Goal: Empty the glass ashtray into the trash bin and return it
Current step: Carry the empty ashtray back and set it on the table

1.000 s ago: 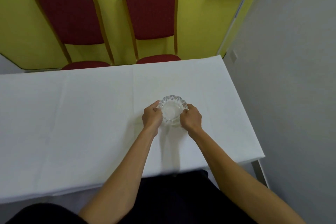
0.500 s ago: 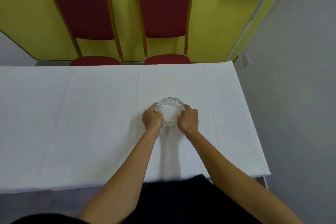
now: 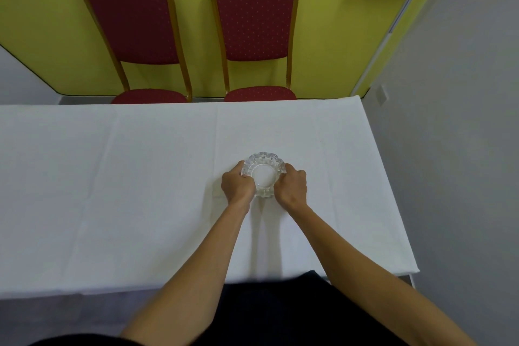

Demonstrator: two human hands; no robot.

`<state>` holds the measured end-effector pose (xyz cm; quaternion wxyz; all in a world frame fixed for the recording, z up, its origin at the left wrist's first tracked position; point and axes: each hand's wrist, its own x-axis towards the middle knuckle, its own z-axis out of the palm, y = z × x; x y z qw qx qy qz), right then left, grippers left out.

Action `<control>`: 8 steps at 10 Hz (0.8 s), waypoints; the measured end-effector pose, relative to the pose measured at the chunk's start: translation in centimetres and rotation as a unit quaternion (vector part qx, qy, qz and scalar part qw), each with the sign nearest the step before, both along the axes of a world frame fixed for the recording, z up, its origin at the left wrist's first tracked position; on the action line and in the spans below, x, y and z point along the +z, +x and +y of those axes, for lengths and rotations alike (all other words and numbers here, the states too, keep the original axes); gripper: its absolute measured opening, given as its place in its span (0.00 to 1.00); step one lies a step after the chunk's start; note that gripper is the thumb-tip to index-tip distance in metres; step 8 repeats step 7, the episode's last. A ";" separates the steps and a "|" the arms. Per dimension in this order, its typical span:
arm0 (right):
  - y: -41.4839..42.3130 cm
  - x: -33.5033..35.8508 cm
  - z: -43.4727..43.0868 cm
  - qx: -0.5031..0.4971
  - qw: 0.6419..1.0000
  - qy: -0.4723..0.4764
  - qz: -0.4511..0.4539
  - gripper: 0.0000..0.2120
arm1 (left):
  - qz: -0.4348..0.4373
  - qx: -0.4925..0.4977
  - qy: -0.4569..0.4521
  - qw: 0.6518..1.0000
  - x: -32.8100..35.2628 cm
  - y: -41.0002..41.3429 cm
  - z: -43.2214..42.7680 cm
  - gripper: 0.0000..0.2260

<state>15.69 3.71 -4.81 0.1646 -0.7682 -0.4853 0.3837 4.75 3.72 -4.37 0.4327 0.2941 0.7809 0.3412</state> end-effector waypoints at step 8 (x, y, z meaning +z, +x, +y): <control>1.3 1.2 0.4 0.078 0.991 0.061 -0.093 0.18 | 0.153 -0.108 -0.008 0.982 2.0 -1.1 1.7 0.22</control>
